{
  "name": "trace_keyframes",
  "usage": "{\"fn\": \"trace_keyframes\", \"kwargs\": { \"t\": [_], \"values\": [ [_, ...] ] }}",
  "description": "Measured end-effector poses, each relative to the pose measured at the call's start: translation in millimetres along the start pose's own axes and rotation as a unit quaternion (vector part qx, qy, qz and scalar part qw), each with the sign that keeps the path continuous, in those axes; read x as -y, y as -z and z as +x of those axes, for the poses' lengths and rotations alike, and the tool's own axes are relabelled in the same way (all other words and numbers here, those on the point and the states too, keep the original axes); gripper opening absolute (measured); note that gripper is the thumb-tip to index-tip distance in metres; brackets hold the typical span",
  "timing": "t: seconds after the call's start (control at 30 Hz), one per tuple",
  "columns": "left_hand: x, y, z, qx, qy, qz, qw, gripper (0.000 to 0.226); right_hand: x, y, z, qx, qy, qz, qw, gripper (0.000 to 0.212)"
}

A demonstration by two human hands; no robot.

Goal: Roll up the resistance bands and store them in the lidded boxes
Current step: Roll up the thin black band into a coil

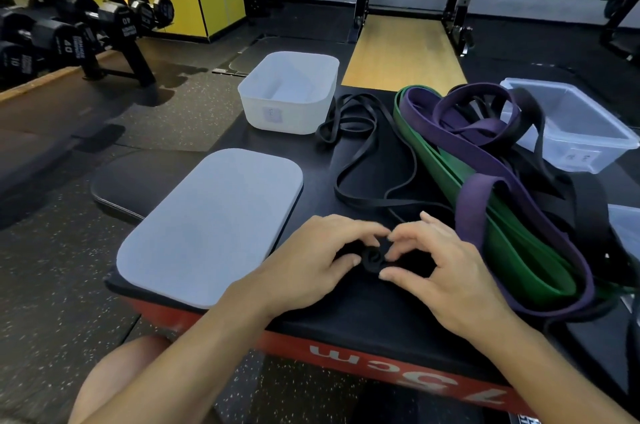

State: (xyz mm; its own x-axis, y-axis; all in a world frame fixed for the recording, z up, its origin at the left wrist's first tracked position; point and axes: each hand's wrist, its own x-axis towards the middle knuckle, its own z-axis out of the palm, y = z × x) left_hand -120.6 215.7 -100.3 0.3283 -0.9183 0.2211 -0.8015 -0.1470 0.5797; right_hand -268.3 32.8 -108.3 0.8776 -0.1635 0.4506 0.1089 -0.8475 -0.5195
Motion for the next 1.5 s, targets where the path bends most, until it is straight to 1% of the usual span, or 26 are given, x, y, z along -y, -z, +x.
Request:
{"fn": "trace_keyframes", "kwargs": {
  "t": [0.13, 0.23, 0.37, 0.5, 0.57, 0.77, 0.83, 0.97, 1.13, 1.23, 1.33, 1.43, 1.5],
  "values": [
    [-5.0, 1.3, -2.0, -0.002, 0.036, -0.067, 0.997, 0.05, -1.5, -3.7, -1.8, 0.006, 0.027, 0.004, 1.0, 0.03],
    [-8.1, 2.9, -4.2, 0.002, 0.04, -0.082, 0.996, 0.056, -2.1, -3.5, -1.5, 0.001, 0.019, -0.025, 1.0, 0.035],
    [-14.0, 6.2, -6.7, 0.038, 0.066, -0.11, 0.991, 0.063, -1.3, -4.0, -0.5, -0.004, 0.008, -0.053, 0.999, 0.04],
    [-13.5, 5.4, -3.8, 0.039, 0.035, -0.112, 0.992, 0.05, -2.7, -5.2, 0.8, -0.002, 0.008, -0.086, 0.996, 0.042],
    [-11.5, 4.7, -3.6, 0.036, 0.025, -0.114, 0.992, 0.045, -2.8, -3.8, 0.4, 0.003, 0.005, -0.075, 0.997, 0.038],
    [-1.2, 4.6, -6.3, 0.038, 0.01, -0.043, 0.998, 0.033, -4.1, 2.5, -5.1, 0.028, 0.015, -0.023, 0.999, 0.017],
    [0.2, 5.0, -5.4, 0.043, -0.007, -0.028, 0.999, 0.031, -4.1, 2.8, -5.7, 0.026, 0.026, -0.03, 0.999, 0.01],
    [1.9, 2.5, -4.8, 0.041, -0.04, -0.002, 0.998, 0.029, -7.4, 3.9, -7.1, 0.033, 0.053, -0.068, 0.996, 0.013],
    [2.2, 0.8, -4.8, 0.023, -0.053, -0.01, 0.998, 0.024, -15.1, 11.9, -6.9, 0.064, 0.069, -0.055, 0.994, 0.014],
    [2.2, -0.1, -5.8, 0.013, -0.055, -0.017, 0.998, 0.023, -13.9, 9.2, -6.3, 0.081, 0.058, -0.035, 0.994, 0.025],
    [3.1, -1.8, -6.2, -0.015, -0.077, 0.018, 0.997, 0.028, -13.0, 9.5, -7.0, 0.071, 0.046, -0.027, 0.996, 0.024],
    [4.3, -4.4, -6.6, -0.055, -0.112, 0.069, 0.99, 0.03, -13.1, 11.3, -7.6, 0.054, 0.054, -0.028, 0.997, 0.02],
    [3.1, -6.0, -8.2, -0.057, -0.096, 0.057, 0.992, 0.03, -13.3, 9.9, -7.9, 0.046, 0.059, -0.033, 0.997, 0.022]
  ]
}}
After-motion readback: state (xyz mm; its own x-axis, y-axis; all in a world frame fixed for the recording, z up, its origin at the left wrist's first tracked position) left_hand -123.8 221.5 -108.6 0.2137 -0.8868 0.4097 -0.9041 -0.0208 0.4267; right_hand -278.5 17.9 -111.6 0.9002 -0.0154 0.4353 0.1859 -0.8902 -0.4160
